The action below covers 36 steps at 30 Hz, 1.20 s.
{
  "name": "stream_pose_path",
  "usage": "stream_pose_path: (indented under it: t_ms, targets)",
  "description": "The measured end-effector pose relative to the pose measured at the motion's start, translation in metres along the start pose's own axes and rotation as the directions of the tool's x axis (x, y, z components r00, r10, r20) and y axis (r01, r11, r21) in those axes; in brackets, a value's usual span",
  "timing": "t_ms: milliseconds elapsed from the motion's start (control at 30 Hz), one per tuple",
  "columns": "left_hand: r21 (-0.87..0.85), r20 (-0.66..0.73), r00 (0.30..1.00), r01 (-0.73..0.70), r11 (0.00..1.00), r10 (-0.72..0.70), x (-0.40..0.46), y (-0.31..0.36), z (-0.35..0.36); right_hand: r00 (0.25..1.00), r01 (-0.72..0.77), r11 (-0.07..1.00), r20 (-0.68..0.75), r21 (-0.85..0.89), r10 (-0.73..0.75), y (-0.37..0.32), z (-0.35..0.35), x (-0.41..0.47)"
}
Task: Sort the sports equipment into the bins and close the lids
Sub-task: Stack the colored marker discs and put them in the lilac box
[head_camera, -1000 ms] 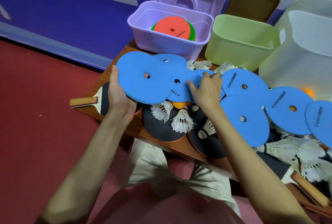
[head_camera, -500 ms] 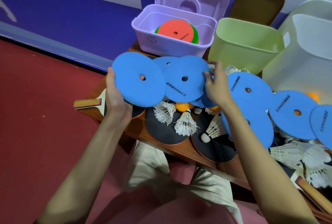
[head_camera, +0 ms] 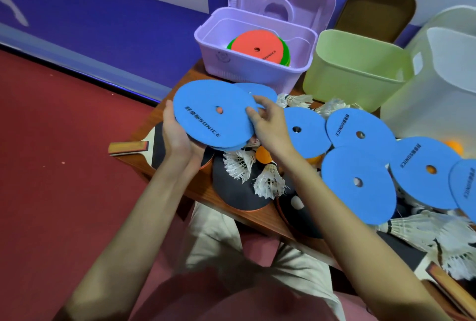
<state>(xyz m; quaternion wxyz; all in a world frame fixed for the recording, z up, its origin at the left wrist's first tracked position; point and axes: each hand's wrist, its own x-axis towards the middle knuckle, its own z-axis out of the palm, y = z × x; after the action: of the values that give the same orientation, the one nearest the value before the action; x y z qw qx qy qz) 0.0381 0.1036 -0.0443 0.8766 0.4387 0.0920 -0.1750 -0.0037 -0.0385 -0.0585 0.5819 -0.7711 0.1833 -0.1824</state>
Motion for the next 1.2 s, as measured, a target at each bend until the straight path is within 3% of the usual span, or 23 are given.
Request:
stream_pose_path:
  t_ms: [200, 333, 433, 567, 767, 900, 1200]
  targets:
    - [0.091, -0.096, 0.995, 0.003, 0.996, 0.006, 0.007, 0.0, -0.004, 0.992, 0.107, 0.954, 0.088, -0.281, -0.086, 0.02, -0.003, 0.009]
    - [0.108, -0.104, 0.995, 0.021, 0.994, -0.01, 0.012, 0.002, -0.008, 0.998, 0.005, 0.904, -0.054, -0.428, -0.031, 0.031, -0.018, 0.029]
    - [0.082, -0.084, 0.996, 0.022, 0.996, -0.015, 0.015, 0.006, -0.009, 0.987, -0.132, 0.8, -0.148, -0.585, 0.055, 0.039, -0.032, 0.05]
    - [0.057, -0.066, 0.998, 0.012, 0.998, -0.008, 0.019, 0.01, -0.01, 0.977, -0.209, 0.704, -0.179, -0.679, 0.117, 0.039, -0.033, 0.068]
    - [0.076, -0.04, 0.999, -0.01, 0.997, 0.013, 0.018, 0.015, -0.008, 0.961, -0.253, 0.843, -0.225, -0.475, 0.162, 0.027, -0.022, 0.076]
    - [0.079, -0.057, 0.998, -0.031, 0.996, 0.035, 0.017, 0.019, -0.009, 0.951, -0.252, 0.962, -0.21, -0.109, 0.226, 0.019, -0.013, 0.075]
    - [0.042, -0.122, 0.991, -0.052, 0.998, 0.057, 0.01, 0.027, -0.007, 0.96, -0.063, 0.955, -0.245, 0.291, 0.138, -0.008, -0.02, 0.06]
